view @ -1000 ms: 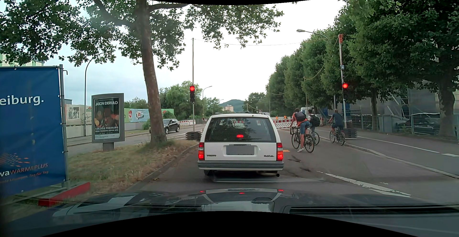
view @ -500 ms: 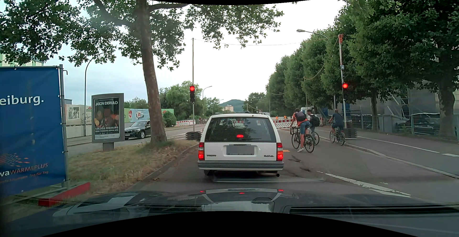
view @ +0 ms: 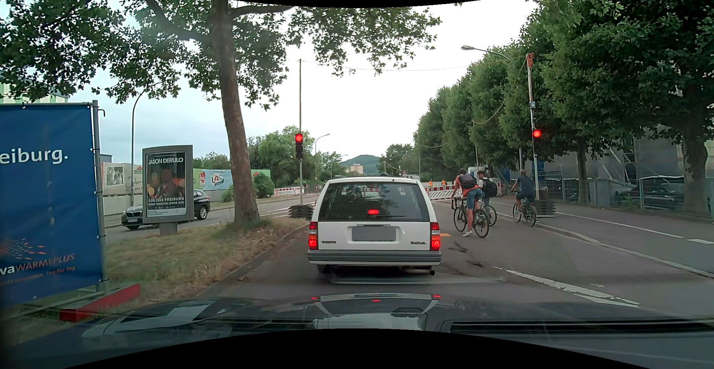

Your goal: Follow the waypoints while adhering to traffic rules and regulations

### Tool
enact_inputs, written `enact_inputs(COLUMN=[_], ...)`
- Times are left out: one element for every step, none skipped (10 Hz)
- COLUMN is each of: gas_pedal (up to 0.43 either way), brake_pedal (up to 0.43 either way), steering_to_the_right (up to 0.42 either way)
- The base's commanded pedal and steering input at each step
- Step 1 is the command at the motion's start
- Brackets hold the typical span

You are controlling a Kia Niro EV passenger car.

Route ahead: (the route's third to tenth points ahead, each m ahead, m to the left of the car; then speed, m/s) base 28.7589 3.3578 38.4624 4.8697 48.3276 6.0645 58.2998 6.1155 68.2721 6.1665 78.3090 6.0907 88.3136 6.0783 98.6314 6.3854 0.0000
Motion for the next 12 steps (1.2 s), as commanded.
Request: enact_inputs(gas_pedal=[0.000, 0.000, 0.000, 0.000, 0.000, 0.000, 0.000, 0.000, 0.000, 0.000, 0.000, 0.000], brake_pedal=[0.262, 0.262, 0.262, 0.262, 0.262, 0.262, 0.262, 0.262, 0.262, 0.262, 0.262, 0.262], steering_to_the_right=[0.006, 0.006, 0.006, 0.006, 0.006, 0.006, 0.006, 0.006, 0.006, 0.006, 0.006, 0.006])
